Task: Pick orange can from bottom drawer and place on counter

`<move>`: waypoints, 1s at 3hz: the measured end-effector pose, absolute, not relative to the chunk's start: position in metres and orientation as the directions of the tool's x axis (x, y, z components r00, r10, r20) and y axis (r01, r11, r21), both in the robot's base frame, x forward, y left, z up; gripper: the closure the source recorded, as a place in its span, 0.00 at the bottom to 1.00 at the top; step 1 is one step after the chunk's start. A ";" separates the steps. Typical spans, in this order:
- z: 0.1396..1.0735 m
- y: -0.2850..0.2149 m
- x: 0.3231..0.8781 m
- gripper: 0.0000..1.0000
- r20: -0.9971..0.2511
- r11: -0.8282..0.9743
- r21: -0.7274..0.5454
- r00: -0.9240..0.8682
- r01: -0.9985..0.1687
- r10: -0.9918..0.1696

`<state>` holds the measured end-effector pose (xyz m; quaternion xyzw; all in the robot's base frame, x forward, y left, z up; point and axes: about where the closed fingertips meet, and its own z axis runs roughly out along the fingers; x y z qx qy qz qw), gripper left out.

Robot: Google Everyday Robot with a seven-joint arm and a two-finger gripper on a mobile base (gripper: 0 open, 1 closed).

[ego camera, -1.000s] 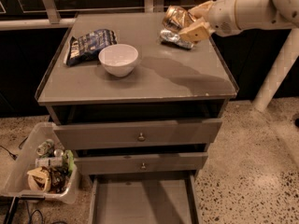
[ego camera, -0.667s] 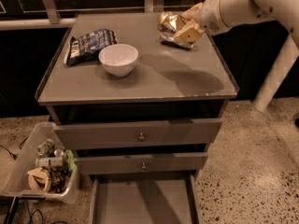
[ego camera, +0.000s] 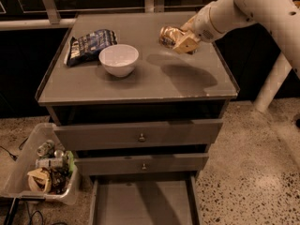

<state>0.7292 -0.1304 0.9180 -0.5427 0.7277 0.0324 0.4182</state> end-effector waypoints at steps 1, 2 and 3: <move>0.894 -0.131 0.728 1.00 -0.660 0.412 -0.329 -0.105 -0.849 -0.744; 0.876 -0.125 0.722 1.00 -0.699 0.396 -0.229 -0.133 -0.889 -0.703; 0.868 -0.114 0.715 1.00 -0.745 0.357 -0.133 -0.144 -0.925 -0.651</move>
Offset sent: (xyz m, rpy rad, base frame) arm -0.0168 0.0073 -0.0552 0.1899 0.2692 0.1032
